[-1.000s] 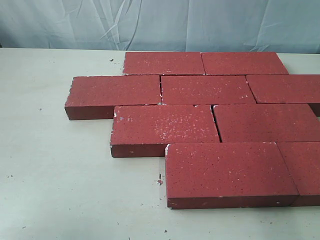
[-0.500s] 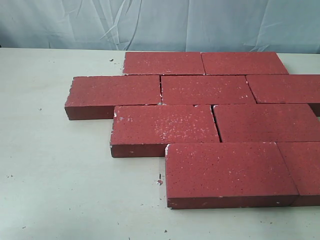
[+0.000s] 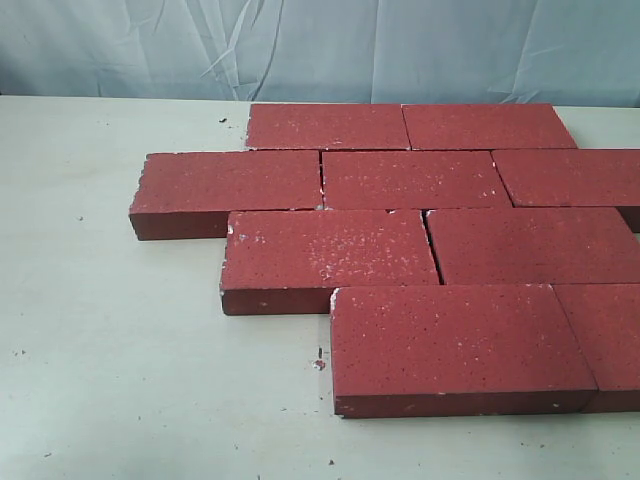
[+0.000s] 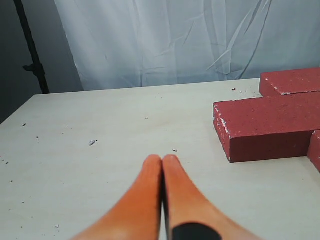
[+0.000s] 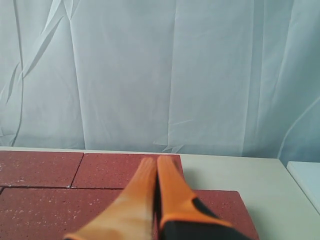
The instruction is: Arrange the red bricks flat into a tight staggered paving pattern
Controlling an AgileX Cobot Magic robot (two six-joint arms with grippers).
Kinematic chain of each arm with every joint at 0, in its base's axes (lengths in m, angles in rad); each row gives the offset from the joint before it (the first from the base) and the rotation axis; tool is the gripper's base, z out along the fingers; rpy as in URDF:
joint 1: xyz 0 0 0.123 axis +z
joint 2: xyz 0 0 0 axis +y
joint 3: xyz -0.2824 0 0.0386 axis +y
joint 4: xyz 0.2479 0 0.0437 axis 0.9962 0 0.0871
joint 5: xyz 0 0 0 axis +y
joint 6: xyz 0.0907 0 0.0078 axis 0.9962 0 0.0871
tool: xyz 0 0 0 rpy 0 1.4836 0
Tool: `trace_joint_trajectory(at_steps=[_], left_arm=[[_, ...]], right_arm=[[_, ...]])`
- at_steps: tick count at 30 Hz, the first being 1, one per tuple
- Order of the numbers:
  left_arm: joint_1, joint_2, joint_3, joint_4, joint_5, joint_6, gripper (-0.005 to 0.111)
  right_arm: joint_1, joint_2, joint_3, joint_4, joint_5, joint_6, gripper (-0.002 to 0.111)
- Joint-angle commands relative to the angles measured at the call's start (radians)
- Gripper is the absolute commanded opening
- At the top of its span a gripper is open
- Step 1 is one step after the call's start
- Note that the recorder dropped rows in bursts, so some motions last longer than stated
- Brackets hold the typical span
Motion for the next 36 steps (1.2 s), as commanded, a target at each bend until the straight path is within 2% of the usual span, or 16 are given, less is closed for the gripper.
trace_joint_trajectory(at_steps=[1, 17, 22, 29, 36], left_arm=[[0.004, -0.005, 0.004, 0.002, 0.002, 0.000, 0.000], [0.004, -0.005, 0.004, 0.002, 0.002, 0.000, 0.000], [0.004, -0.005, 0.004, 0.002, 0.002, 0.000, 0.000], [0.004, -0.005, 0.004, 0.002, 0.002, 0.000, 0.000], [0.004, -0.005, 0.004, 0.002, 0.002, 0.000, 0.000]], right_arm=[[-0.004, -0.007, 0.003, 0.000, -0.010, 0.001, -0.001], [-0.004, -0.007, 0.003, -0.012, -0.011, -0.007, -0.001], [-0.006, -0.068, 0.011, -0.041, 0.000, -0.007, -0.001], [-0.085, -0.178, 0.103, -0.031, -0.002, 0.000, -0.001], [-0.089, -0.309, 0.230, -0.042, -0.002, 0.000, -0.001]])
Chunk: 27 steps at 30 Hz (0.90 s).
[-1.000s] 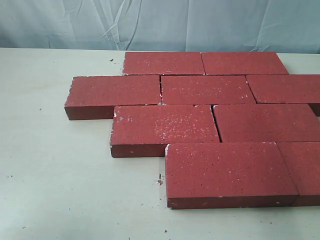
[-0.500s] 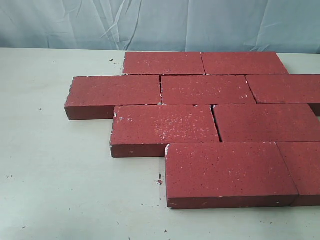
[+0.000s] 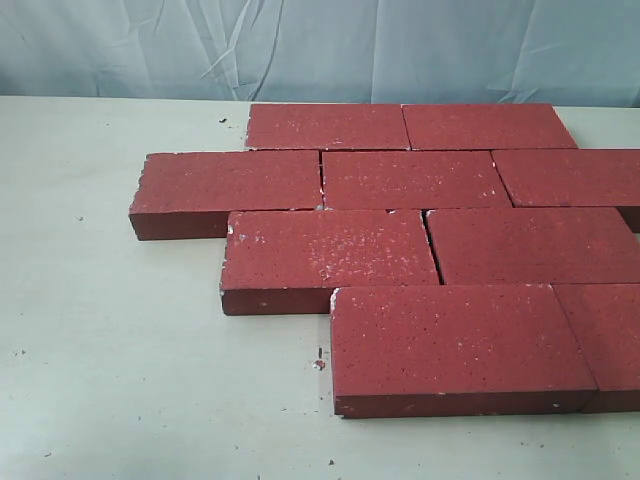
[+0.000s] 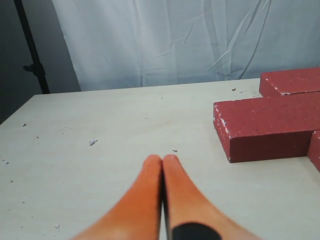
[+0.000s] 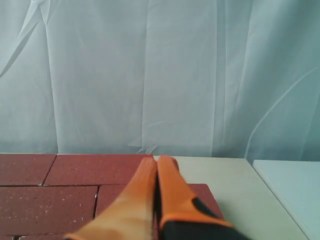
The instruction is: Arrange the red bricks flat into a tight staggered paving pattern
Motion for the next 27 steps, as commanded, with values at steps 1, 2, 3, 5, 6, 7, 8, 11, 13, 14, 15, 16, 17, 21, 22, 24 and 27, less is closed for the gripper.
trace_joint_trajectory(at_steps=[1, 2, 3, 5, 6, 7, 8, 11, 13, 14, 15, 16, 17, 21, 22, 24, 27], left_arm=[[0.004, -0.005, 0.004, 0.001, 0.002, 0.000, 0.000], [0.004, -0.005, 0.004, 0.001, 0.002, 0.000, 0.000], [0.004, -0.005, 0.004, 0.001, 0.002, 0.000, 0.000], [0.004, -0.005, 0.004, 0.001, 0.002, 0.000, 0.000], [0.004, -0.005, 0.004, 0.001, 0.002, 0.000, 0.000], [0.004, -0.005, 0.004, 0.001, 0.002, 0.000, 0.000], [0.004, -0.005, 0.004, 0.001, 0.002, 0.000, 0.000], [0.004, -0.005, 0.004, 0.001, 0.002, 0.000, 0.000], [0.004, -0.005, 0.004, 0.001, 0.002, 0.000, 0.000], [0.004, -0.005, 0.004, 0.001, 0.002, 0.000, 0.000], [0.004, -0.005, 0.004, 0.001, 0.002, 0.000, 0.000], [0.004, -0.005, 0.004, 0.001, 0.002, 0.000, 0.000], [0.004, -0.005, 0.004, 0.001, 0.002, 0.000, 0.000], [0.004, -0.005, 0.004, 0.001, 0.002, 0.000, 0.000], [0.004, -0.005, 0.004, 0.001, 0.002, 0.000, 0.000], [0.004, -0.005, 0.004, 0.001, 0.002, 0.000, 0.000], [0.004, -0.005, 0.004, 0.001, 0.002, 0.000, 0.000]], right_arm=[[-0.007, -0.082, 0.077, -0.012, -0.002, 0.002, -0.001], [-0.007, -0.099, 0.095, -0.012, -0.002, 0.002, -0.001], [-0.007, -0.115, 0.113, -0.009, -0.002, 0.002, -0.001], [-0.007, -0.146, 0.142, -0.009, -0.002, 0.002, -0.001], [-0.007, -0.161, 0.157, -0.009, -0.004, 0.002, -0.001], [-0.007, -0.174, 0.172, -0.009, -0.004, 0.002, -0.001], [-0.007, -0.185, 0.185, -0.009, -0.004, 0.002, -0.001], [-0.007, -0.221, 0.222, -0.008, -0.004, 0.002, -0.001], [-0.007, -0.249, 0.245, -0.008, -0.004, 0.002, -0.001], [-0.007, -0.260, 0.254, -0.008, -0.004, 0.002, -0.001], [-0.007, -0.275, 0.266, -0.008, -0.004, 0.002, -0.001], [-0.007, -0.287, 0.278, -0.008, -0.005, 0.003, -0.001], [-0.007, -0.297, 0.287, -0.008, -0.005, 0.003, -0.001], [-0.007, -0.322, 0.317, 0.023, -0.004, 0.003, -0.001], [-0.007, -0.327, 0.324, 0.033, -0.004, 0.003, -0.001], [-0.007, -0.334, 0.334, 0.049, -0.004, 0.003, -0.001], [-0.007, -0.342, 0.360, 0.061, -0.004, 0.003, -0.001]])
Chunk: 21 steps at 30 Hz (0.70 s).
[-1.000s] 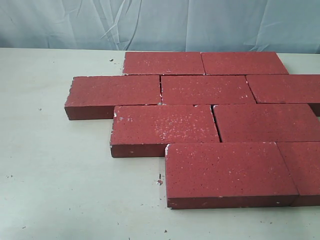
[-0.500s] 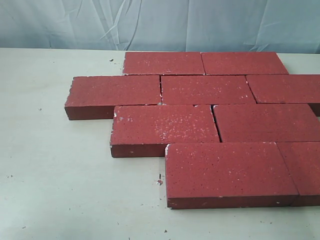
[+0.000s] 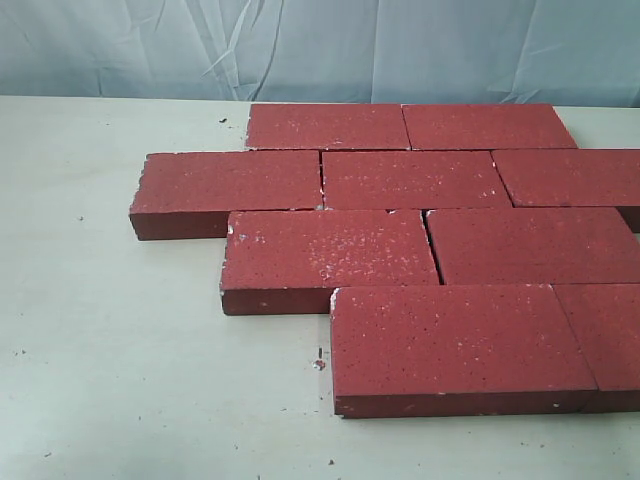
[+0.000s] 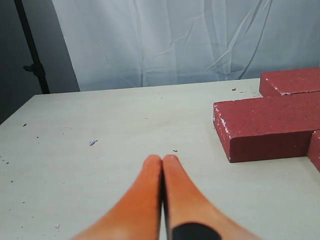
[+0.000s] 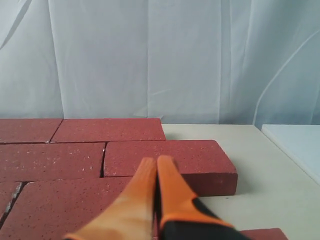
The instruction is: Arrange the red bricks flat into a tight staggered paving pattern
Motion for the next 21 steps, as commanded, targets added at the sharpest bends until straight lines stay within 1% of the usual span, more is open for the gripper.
trace_joint_trajectory(at_steps=[1, 10, 16, 21], left_arm=[[0.004, -0.005, 0.004, 0.001, 0.002, 0.000, 0.000], [0.004, -0.005, 0.004, 0.001, 0.002, 0.000, 0.000], [0.004, -0.005, 0.004, 0.001, 0.002, 0.000, 0.000], [0.004, -0.005, 0.004, 0.001, 0.002, 0.000, 0.000]], right_arm=[[-0.005, -0.020, 0.035, 0.019, -0.004, 0.003, -0.001], [0.021, -0.024, 0.035, 0.018, 0.041, 0.003, -0.001], [0.021, -0.024, 0.035, 0.001, 0.151, 0.003, -0.001], [0.019, -0.024, 0.035, -0.006, 0.153, 0.000, -0.001]])
